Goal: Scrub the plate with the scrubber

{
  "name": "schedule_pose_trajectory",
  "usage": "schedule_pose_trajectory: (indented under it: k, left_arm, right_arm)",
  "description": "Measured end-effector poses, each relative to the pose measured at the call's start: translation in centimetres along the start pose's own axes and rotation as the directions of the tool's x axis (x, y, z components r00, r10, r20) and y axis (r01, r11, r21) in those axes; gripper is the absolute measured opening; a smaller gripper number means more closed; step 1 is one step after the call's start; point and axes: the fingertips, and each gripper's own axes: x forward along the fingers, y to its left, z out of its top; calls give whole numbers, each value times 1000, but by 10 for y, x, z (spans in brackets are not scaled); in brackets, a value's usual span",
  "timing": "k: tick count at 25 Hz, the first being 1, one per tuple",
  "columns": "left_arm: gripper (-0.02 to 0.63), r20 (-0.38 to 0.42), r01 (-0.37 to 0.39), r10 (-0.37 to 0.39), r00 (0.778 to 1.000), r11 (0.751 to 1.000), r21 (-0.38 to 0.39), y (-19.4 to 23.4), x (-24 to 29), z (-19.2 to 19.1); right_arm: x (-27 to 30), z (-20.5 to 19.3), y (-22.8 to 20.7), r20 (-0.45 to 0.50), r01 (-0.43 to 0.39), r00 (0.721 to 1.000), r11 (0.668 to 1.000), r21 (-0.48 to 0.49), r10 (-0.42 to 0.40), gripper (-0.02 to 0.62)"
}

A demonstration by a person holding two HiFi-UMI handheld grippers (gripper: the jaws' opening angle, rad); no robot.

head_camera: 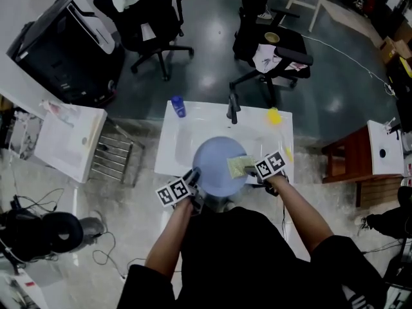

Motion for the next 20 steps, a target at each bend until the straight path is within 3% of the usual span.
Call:
schedule_pose_trajectory:
  k: [3, 4, 6, 7, 9, 13, 16, 20]
  left_arm:
    - [57, -7, -12, 11, 1000, 1000, -12, 7, 6, 3]
    - [57, -7, -12, 12, 1000, 1000, -17, 10, 8, 6]
    - [57, -10, -10, 10, 1000, 1000, -24, 14, 11, 13]
    - [57, -14, -11, 11, 1000, 1000, -27, 17, 13, 16]
    - [57, -32, -20, 19, 999, 999, -33, 23, 20, 16]
    - [57, -74, -57, 54, 996, 998, -34, 37, 42, 12]
    - [57, -118, -109, 104, 988, 993, -43, 51, 60, 3]
    - [57, -185, -174, 153, 971, 980, -101, 74, 92, -3]
  right_arm:
    - [-12, 10, 13, 97, -96, 991, 995, 31, 93, 61]
    - [-22, 20, 22, 177, -162, 973, 984, 67, 148, 60]
    - [-46, 39, 36, 362, -284, 906, 948, 144, 217, 60]
    - [-56, 45, 39, 435, -308, 875, 937, 161, 213, 60]
    - [-66, 42, 36, 511, -280, 846, 943, 178, 155, 61]
    - [-65, 13, 14, 535, -206, 844, 944, 258, 38, 61]
    - [-65, -14, 6, 541, -214, 841, 921, 327, 4, 61]
    - [-62, -33, 4, 526, -200, 850, 914, 352, -17, 61]
